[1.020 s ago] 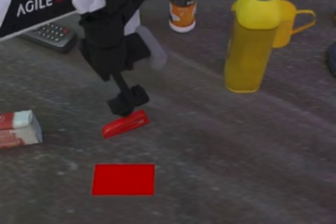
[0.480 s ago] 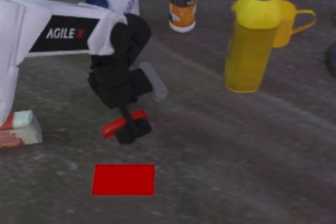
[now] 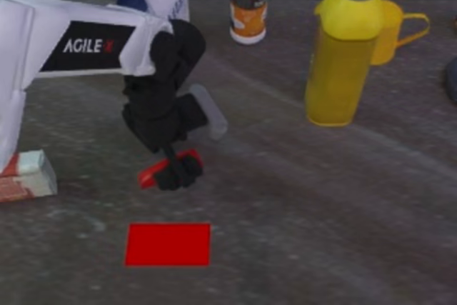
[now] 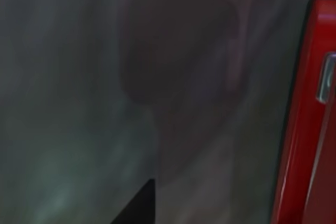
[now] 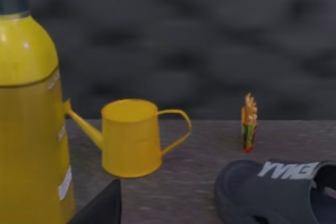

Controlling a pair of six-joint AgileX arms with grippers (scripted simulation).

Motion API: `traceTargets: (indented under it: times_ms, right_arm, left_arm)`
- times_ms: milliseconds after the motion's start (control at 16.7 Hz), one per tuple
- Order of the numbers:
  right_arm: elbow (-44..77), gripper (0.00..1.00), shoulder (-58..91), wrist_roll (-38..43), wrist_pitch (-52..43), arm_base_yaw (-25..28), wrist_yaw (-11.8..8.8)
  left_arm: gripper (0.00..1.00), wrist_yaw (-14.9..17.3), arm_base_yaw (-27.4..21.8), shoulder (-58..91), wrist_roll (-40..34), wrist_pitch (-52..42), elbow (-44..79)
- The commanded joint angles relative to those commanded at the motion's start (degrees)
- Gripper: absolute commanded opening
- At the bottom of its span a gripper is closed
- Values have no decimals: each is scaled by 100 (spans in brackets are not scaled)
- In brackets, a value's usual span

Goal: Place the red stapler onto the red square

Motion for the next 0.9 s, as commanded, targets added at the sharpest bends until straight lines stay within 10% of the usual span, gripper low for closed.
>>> traceTargets:
  times_ms: [480, 900]
  right_arm:
    - [0, 100, 0, 0, 0, 0, 0]
    - [0, 100, 0, 0, 0, 0, 0]
  left_arm:
    - [2, 0, 0, 0, 0, 0, 0]
    - [0, 0, 0, 0, 0, 0, 0]
